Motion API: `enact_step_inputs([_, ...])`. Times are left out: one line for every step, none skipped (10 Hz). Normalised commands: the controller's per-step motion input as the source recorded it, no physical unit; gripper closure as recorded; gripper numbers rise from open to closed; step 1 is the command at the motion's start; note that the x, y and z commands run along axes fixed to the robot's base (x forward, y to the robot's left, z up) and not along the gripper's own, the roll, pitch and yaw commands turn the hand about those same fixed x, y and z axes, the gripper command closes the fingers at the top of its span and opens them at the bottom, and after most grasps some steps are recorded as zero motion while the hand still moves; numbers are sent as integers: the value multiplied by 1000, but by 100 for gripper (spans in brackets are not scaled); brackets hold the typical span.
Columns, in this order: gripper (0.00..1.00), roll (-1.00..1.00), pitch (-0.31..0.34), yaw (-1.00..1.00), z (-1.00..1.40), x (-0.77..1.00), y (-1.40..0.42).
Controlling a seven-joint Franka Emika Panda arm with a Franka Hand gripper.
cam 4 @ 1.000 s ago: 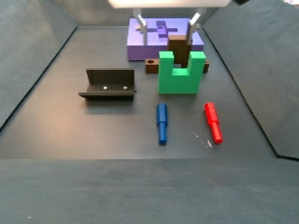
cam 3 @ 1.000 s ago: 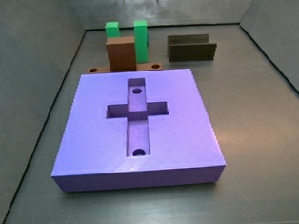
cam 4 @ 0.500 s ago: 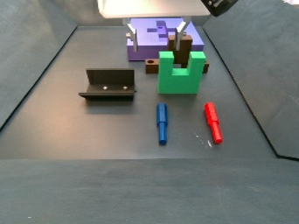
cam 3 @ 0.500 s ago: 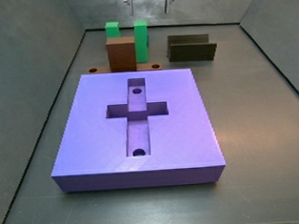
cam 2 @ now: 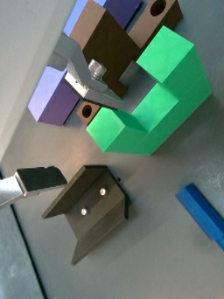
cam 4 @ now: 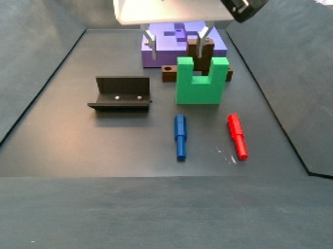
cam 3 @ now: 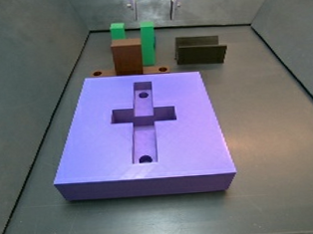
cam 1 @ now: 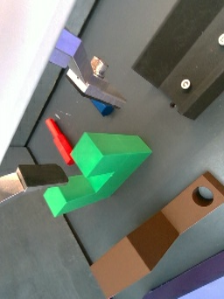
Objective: Pick up the green object. Move up. Move to above the board. Insert the green object.
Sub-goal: Pick up the green object.
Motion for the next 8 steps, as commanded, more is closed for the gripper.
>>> enact_step_inputs([0, -49, -56, 11, -343, -11, 0])
enact_step_inputs([0, -20, -79, 34, -380, -46, 0])
enact_step_inputs([0, -9, -80, 37, -391, -37, 0])
enact_step_inputs([0, -26, -81, 37, -443, -31, 0])
enact_step_inputs([0, -14, -83, 37, -411, -49, 0])
enact_step_inputs([0, -40, -49, 26, -280, 0, -26])
enact_step_inputs([0, -23, 0, 0, -60, 0, -57])
enact_step_inputs([0, 0, 0, 0, 0, 0, -131])
